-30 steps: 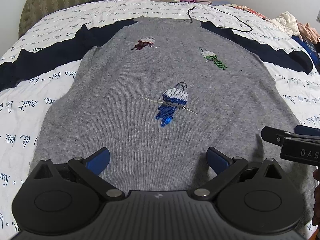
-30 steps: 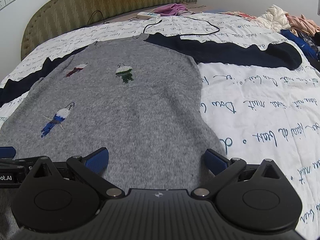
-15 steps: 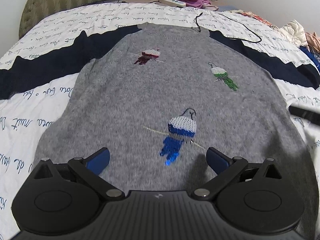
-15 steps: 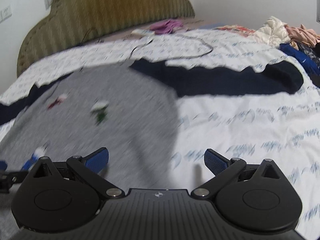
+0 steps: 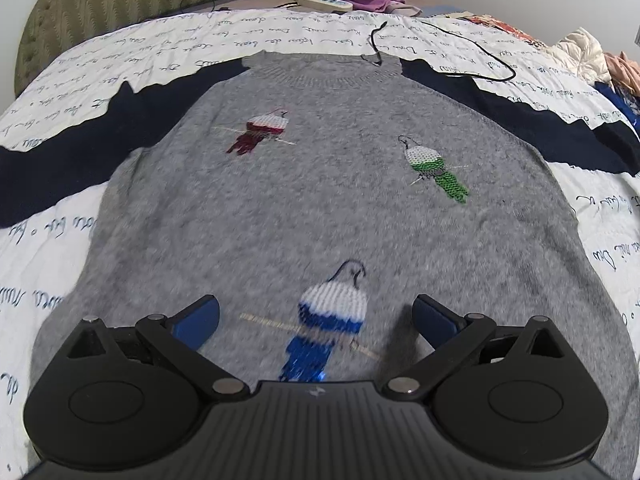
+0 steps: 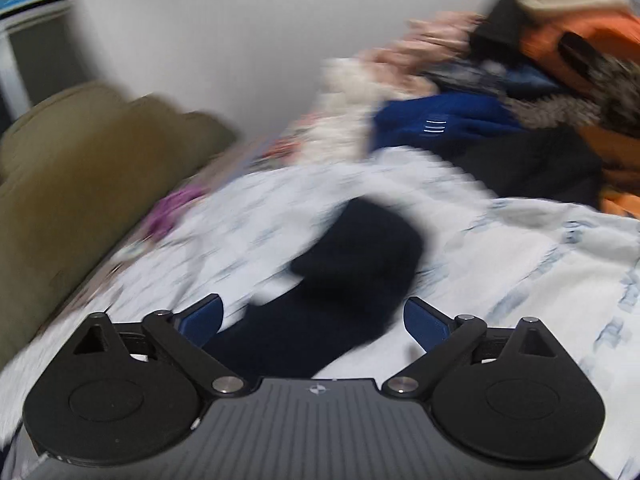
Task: Fold small clothes
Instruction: 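Grasp the navy sleeve cuff with the right gripper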
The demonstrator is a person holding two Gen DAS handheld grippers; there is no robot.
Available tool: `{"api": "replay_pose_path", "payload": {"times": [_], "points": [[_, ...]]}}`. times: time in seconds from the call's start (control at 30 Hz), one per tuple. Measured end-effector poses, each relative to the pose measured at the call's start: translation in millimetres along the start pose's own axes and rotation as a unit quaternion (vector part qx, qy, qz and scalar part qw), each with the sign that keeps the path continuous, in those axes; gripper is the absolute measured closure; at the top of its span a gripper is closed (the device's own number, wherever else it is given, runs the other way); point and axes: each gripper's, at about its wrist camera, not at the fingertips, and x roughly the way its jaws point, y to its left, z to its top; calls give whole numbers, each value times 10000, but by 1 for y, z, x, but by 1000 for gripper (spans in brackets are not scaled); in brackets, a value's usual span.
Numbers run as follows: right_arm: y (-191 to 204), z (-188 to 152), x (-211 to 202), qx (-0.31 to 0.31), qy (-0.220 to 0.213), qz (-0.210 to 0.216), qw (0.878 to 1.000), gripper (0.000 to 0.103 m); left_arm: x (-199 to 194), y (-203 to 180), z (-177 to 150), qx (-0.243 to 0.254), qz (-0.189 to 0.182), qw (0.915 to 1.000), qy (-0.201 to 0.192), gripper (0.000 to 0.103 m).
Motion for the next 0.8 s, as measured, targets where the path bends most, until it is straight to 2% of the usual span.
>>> {"api": "replay_pose_path", "payload": {"times": [0.1,0.17,0.27,0.3,0.37,0.4,0.43,0.5,0.6,0.67,0.8], "points": [[-36,17,25,937,70,405,9947,22,6,-7,4,76,-46,10000,-8,0],[-49,23,38,1265,133,477,9907,26,9,-12,7,124,-56,9999,1,0],[-50,19,55,1221,142,621,9905,39,14,-20,12,169,-55,9998,12,0],[-49,17,61,1167,189,622,9910,47,16,-22,13,169,-64,9998,13,0],[-46,17,70,1087,228,544,9923,51,18,-26,17,174,-103,9998,16,0],[-45,16,70,1045,160,576,9927,57,18,-27,18,176,-114,9998,13,0],[-44,17,70,1023,92,603,9929,69,19,-29,19,176,-129,9998,11,0],[-42,17,67,968,-10,610,9934,84,19,-31,21,181,-160,9997,1,0],[-31,18,60,595,-221,460,9969,85,20,-33,22,197,-178,9996,-12,0],[-15,17,48,362,-370,570,9970,86,19,-31,23,163,-235,9996,-49,0],[54,-8,3,-488,-605,1352,9878,86,15,-21,33,-49,-738,9967,-329,0]]}}
